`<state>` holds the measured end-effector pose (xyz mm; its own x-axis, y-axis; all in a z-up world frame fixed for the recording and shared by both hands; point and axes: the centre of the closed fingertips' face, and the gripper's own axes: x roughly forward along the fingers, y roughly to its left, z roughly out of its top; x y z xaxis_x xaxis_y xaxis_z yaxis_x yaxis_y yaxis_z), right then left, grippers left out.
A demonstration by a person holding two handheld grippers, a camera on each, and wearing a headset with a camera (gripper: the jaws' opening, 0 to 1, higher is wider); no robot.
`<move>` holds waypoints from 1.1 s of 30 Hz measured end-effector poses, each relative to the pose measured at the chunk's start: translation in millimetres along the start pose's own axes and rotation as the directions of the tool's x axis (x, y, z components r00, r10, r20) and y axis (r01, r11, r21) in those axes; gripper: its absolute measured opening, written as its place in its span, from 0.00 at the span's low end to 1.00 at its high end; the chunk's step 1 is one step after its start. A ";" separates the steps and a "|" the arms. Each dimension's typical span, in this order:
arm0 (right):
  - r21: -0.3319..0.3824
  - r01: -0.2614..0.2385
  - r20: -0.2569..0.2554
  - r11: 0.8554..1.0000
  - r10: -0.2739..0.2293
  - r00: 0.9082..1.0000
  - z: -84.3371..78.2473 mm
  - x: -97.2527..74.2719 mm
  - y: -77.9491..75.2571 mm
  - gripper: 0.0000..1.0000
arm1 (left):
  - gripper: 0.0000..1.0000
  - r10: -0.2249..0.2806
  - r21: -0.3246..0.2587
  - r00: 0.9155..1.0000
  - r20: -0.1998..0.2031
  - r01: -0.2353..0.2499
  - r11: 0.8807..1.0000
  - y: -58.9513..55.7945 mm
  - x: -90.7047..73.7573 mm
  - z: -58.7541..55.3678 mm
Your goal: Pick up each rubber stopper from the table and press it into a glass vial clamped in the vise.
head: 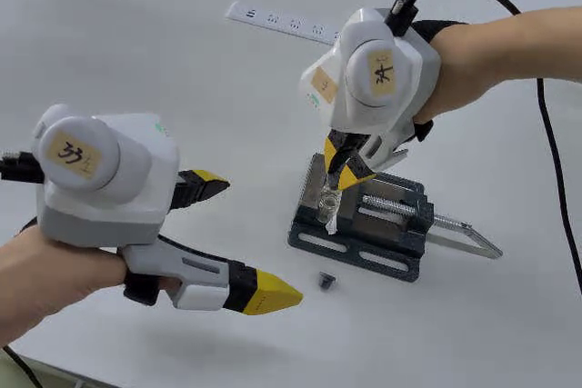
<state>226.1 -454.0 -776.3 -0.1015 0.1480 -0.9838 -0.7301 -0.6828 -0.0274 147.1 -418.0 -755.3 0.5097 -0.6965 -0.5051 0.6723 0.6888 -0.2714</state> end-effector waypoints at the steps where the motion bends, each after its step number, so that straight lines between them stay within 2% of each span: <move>1: -0.003 0.000 0.001 1.000 0.000 1.000 0.1 0.2 0.1 0.04 | 0.95 0.000 0.000 1.000 0.000 0.000 1.000 -0.3 0.2 0.1; 9: -0.004 -0.004 -0.017 1.000 0.004 1.000 1.4 1.2 1.2 0.05 | 0.94 -0.005 0.001 1.000 0.000 0.005 1.000 -1.8 2.6 1.1; 14: 0.011 0.023 0.010 1.000 -0.023 1.000 -0.9 0.1 0.3 0.04 | 0.94 -0.002 -0.002 1.000 0.001 0.002 1.000 -0.9 2.2 0.7; 20: 0.022 0.089 0.062 0.996 -0.091 0.994 -1.2 -0.6 2.4 0.03 | 0.94 -0.002 -0.008 1.000 0.006 0.002 1.000 -1.6 2.0 1.0; 26: -0.004 0.130 0.053 0.991 -0.130 0.990 0.8 -0.1 2.2 0.03 | 0.94 0.000 -0.008 1.000 0.005 0.000 1.000 -0.3 1.8 1.0; 33: -0.021 0.134 0.048 0.991 -0.133 0.990 0.5 -1.5 2.7 0.04 | 0.93 0.004 -0.006 1.000 0.009 -0.004 1.000 0.8 1.0 2.6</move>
<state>223.9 -455.7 -774.8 -0.0359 0.2720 -0.9616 -0.7226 -0.6718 -0.1631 149.5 -418.6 -753.9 0.5169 -0.6957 -0.4988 0.6671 0.6925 -0.2746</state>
